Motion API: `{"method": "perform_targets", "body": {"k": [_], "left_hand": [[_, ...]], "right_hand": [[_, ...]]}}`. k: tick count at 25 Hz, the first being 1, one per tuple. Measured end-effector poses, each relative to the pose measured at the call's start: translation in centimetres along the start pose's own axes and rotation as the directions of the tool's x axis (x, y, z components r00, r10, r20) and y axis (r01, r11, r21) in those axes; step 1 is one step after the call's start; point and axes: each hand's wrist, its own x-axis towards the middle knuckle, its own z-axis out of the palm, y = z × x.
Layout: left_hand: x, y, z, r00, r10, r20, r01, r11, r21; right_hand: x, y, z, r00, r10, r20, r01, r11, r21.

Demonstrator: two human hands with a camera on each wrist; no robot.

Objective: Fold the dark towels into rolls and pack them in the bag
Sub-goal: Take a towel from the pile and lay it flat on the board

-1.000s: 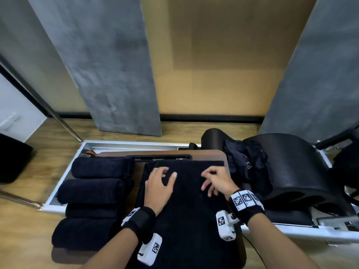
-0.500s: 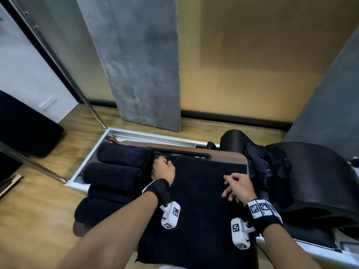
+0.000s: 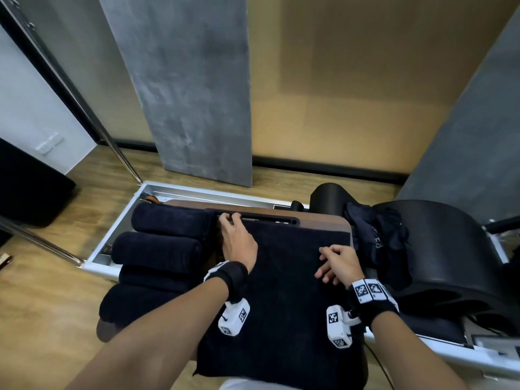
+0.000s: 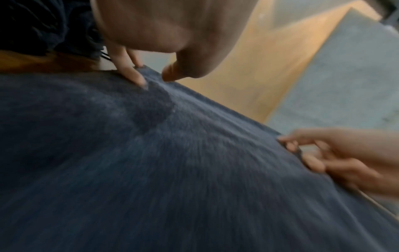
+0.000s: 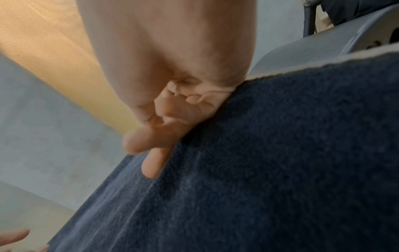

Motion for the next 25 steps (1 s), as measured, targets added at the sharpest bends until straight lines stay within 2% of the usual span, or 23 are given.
{"method": "perform_targets", "body": {"k": [1, 3, 6, 9, 11, 13, 15, 16, 18, 20, 21, 22, 25], "left_hand": [[-1.5, -0.4, 0.0, 0.995, 0.104, 0.003, -0.104, 0.993, 0.048], [-4.9, -1.7, 0.0, 0.951, 0.301, 0.067, -0.308, 0.941, 0.140], [-10.0, -4.4, -0.3, 0.865, 0.457, 0.208, -0.493, 0.851, 0.182], [-13.5, -7.5, -1.2, 0.816, 0.506, 0.278, -0.549, 0.830, 0.099], [-15.5, -9.4, -2.0, 0.780, 0.562, 0.277, -0.604, 0.791, 0.097], [-17.3, -10.8, -2.6, 0.758, 0.588, 0.281, -0.637, 0.760, 0.126], [-18.4, -12.0, -3.0, 0.754, 0.573, 0.321, -0.636, 0.758, 0.142], [-18.9, -12.8, -3.2, 0.747, 0.564, 0.352, -0.639, 0.756, 0.142], [-19.7, -14.3, -3.5, 0.698, 0.578, 0.423, -0.684, 0.713, 0.153], [-20.2, -15.7, -3.8, 0.641, 0.598, 0.482, -0.741, 0.646, 0.184], [-20.3, -16.2, -4.2, 0.630, 0.593, 0.501, -0.749, 0.635, 0.191], [-20.3, -16.5, -4.6, 0.631, 0.589, 0.505, -0.747, 0.636, 0.192], [-19.8, -16.9, -5.7, 0.602, 0.610, 0.515, -0.749, 0.655, 0.101]], "right_hand": [[-0.3, -0.1, -0.1, 1.000, 0.002, 0.004, -0.002, 1.000, 0.021], [-1.5, -0.4, 0.0, 1.000, 0.007, 0.016, -0.009, 0.994, 0.106], [-4.6, 0.1, 0.3, 0.991, -0.124, -0.044, 0.130, 0.977, 0.167], [-9.2, 2.4, 1.3, 0.960, -0.265, -0.088, 0.272, 0.959, 0.079], [-12.8, 4.7, 2.4, 0.932, -0.342, -0.121, 0.342, 0.940, -0.018], [-16.3, 7.4, 3.6, 0.871, -0.467, -0.153, 0.437, 0.879, -0.191], [-19.0, 9.9, 4.7, 0.793, -0.596, -0.127, 0.528, 0.775, -0.347], [-20.2, 11.0, 5.2, 0.776, -0.623, -0.095, 0.542, 0.736, -0.406], [-21.8, 12.8, 5.7, 0.795, -0.606, 0.038, 0.525, 0.654, -0.544], [-22.4, 13.9, 6.2, 0.805, -0.566, 0.178, 0.498, 0.483, -0.720], [-22.7, 14.1, 6.5, 0.813, -0.543, 0.210, 0.477, 0.412, -0.776], [-22.8, 14.1, 6.5, 0.822, -0.528, 0.216, 0.457, 0.383, -0.803], [-23.2, 13.5, 5.9, 0.827, -0.518, 0.220, 0.468, 0.416, -0.780]]}}
